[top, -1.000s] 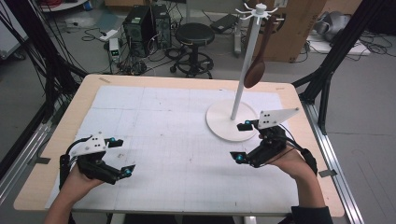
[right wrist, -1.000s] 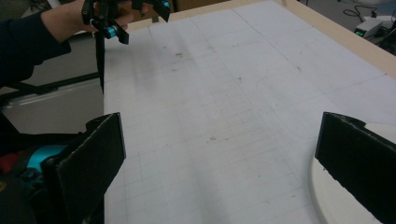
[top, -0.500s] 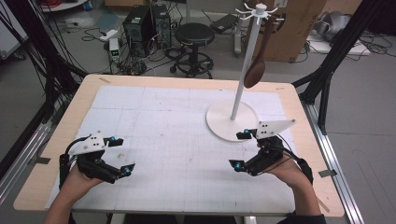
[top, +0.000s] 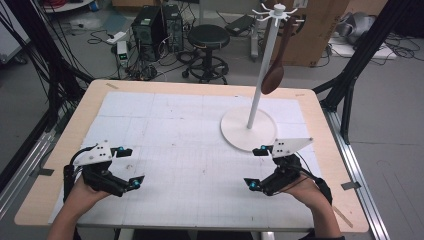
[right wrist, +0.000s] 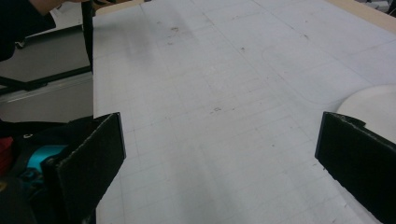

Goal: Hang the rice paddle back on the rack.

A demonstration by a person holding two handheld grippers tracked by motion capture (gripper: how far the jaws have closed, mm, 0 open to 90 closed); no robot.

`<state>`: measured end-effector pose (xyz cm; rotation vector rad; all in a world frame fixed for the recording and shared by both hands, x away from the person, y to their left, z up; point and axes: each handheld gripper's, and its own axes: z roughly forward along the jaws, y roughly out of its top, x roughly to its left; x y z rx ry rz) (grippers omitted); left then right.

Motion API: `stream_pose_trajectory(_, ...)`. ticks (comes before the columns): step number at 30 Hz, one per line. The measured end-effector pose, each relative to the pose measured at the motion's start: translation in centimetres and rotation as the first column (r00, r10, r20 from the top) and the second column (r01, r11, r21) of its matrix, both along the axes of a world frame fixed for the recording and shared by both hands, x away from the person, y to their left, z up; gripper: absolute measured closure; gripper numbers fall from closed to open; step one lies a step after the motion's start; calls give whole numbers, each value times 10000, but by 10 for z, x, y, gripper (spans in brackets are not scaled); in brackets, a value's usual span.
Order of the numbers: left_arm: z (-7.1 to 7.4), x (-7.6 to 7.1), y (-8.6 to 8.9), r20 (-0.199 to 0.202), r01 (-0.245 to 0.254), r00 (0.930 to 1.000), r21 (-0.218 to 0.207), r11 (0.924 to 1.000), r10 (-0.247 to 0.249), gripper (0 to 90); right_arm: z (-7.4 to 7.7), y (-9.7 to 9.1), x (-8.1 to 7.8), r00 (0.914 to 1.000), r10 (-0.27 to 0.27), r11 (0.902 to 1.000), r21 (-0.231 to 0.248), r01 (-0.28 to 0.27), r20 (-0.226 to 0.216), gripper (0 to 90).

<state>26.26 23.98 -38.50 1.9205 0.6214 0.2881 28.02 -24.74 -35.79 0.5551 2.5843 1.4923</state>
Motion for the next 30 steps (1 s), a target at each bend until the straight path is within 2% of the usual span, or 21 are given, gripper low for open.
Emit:
stream_pose_trajectory(4,0,0,0,-24,21,10000,-63,10000,-21,17,-4,0,-2,10000,-80,10000,-49,80,-30,5)
stream_pose_trajectory(13,-1,0,0,-26,29,10000,-20,10000,-29,17,-13,-5,-4,9996,-291,9994,171,292,-52,5)
stream_pose_trajectory(24,-1,-1,-1,-4,51,10000,-17,10000,-51,17,-21,-7,-7,9985,-532,9986,-54,531,-141,5)
stream_pose_trajectory(30,-2,-1,-2,18,53,10000,-15,10000,-53,17,-25,-12,-9,9960,-846,9964,-48,845,-287,5)
